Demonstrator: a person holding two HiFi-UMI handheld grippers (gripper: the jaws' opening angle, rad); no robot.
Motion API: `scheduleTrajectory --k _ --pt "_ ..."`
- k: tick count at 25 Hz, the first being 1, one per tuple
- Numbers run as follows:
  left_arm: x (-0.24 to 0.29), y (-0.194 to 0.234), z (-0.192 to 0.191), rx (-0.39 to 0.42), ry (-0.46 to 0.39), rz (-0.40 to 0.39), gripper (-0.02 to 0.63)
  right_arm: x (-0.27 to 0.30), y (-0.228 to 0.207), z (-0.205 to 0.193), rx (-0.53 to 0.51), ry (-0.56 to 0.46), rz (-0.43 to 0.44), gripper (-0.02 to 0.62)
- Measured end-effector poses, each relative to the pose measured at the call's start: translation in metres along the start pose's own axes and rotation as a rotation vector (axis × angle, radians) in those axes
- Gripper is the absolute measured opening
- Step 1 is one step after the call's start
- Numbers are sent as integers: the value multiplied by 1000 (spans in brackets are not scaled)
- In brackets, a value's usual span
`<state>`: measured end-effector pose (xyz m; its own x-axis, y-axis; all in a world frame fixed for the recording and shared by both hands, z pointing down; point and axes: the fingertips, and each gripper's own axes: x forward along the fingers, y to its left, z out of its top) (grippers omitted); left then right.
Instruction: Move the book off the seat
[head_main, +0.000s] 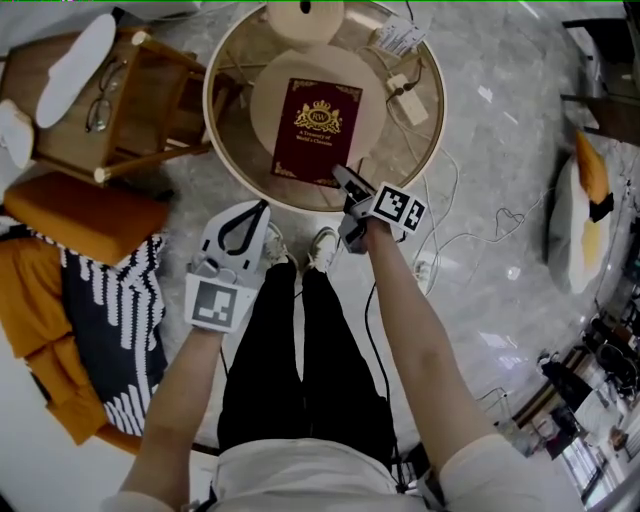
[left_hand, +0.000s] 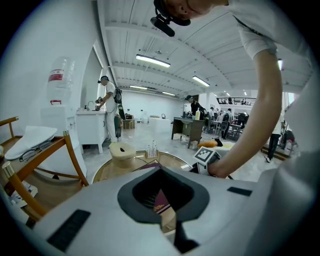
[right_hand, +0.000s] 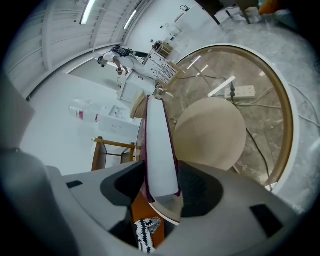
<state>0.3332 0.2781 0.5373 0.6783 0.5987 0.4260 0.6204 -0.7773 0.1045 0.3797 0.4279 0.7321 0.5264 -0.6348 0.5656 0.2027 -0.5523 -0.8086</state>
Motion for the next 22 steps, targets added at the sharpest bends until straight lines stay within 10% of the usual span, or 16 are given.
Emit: scheduleTrajectory --k 15,22 --pt "7 -22 11 5 -27 -18 17 -48 -12 -2 -5 -51 -39 241" --pt "4 -42 36 46 -74 -31 17 -91 17 0 -80 -117 -15 88"
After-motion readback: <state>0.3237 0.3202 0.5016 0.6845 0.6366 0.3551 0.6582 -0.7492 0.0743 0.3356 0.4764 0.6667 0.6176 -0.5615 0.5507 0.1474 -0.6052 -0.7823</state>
